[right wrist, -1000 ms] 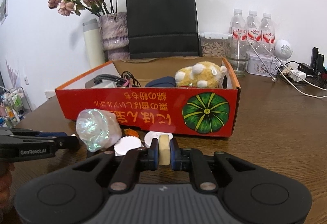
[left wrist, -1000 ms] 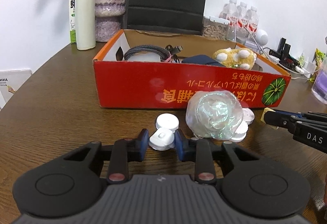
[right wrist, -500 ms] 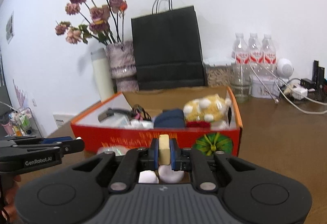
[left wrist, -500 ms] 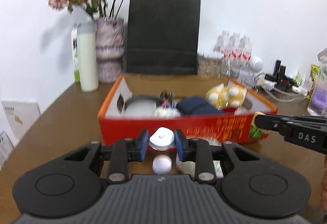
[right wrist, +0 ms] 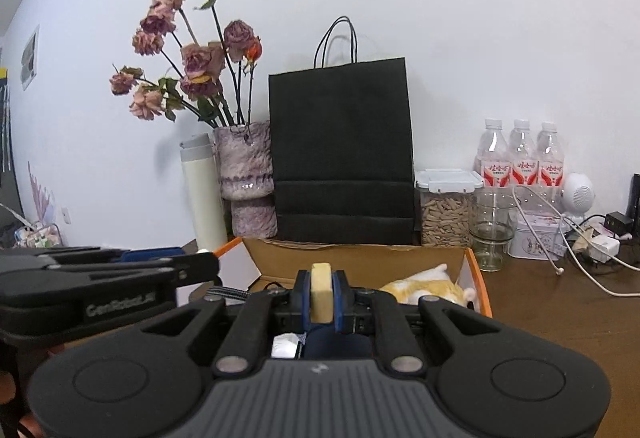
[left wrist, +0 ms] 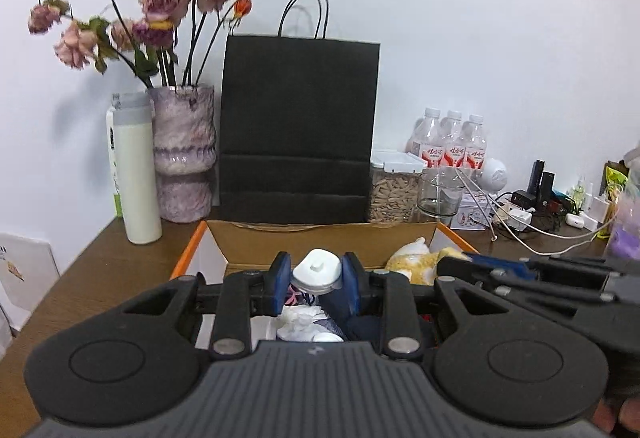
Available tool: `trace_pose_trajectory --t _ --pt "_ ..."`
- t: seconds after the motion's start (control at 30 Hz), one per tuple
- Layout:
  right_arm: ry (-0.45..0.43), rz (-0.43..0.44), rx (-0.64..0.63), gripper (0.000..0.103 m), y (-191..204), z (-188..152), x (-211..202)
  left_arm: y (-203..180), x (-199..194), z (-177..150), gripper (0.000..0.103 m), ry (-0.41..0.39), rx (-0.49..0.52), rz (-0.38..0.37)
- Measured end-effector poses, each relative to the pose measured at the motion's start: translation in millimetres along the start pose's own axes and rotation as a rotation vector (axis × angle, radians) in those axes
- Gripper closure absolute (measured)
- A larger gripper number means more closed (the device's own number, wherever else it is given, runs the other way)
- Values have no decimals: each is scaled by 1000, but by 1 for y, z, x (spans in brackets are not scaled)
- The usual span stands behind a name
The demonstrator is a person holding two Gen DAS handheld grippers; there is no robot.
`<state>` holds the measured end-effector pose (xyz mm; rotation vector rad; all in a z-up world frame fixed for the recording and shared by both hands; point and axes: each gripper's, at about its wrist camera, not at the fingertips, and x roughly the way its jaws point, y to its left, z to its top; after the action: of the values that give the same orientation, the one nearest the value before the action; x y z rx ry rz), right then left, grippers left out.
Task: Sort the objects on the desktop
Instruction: 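Carry the white cap and beige block into the box and open both grippers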
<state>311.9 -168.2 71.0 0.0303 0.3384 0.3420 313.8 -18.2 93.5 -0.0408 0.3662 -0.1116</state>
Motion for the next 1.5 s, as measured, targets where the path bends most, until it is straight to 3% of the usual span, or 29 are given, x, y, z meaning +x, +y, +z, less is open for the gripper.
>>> trace_pose_trajectory --t 0.47,0.93,0.97,1.0,1.03,1.07,1.13,1.17,1.2,1.23,1.5 --pt "66 -36 -48 93 -17 -17 55 9 57 -13 74 64 68 39" --pt "107 -43 -72 92 -16 -26 67 11 72 -22 73 79 85 63" --pt "105 -44 -66 91 -16 -26 67 11 72 -22 69 76 84 67" --pt "104 -45 -60 86 -17 -26 67 11 72 -22 54 75 84 73" --pt "105 -47 -56 73 -18 -26 67 11 71 -21 43 71 82 78" --pt "102 -51 -53 64 -18 -25 66 11 70 -21 24 61 76 84" --pt "83 -79 -50 35 -19 -24 64 11 66 -18 15 32 68 128" --pt "77 -89 -56 29 -19 -23 63 12 65 -17 2 23 67 127" --pt "67 -96 -57 12 -19 -21 61 13 63 -15 0 8 58 120" --pt "57 -101 -57 1 -18 -21 60 14 60 -15 0 -10 43 122" --pt "30 -116 -95 0 -12 -19 55 9 57 -13 0 -36 56 135"
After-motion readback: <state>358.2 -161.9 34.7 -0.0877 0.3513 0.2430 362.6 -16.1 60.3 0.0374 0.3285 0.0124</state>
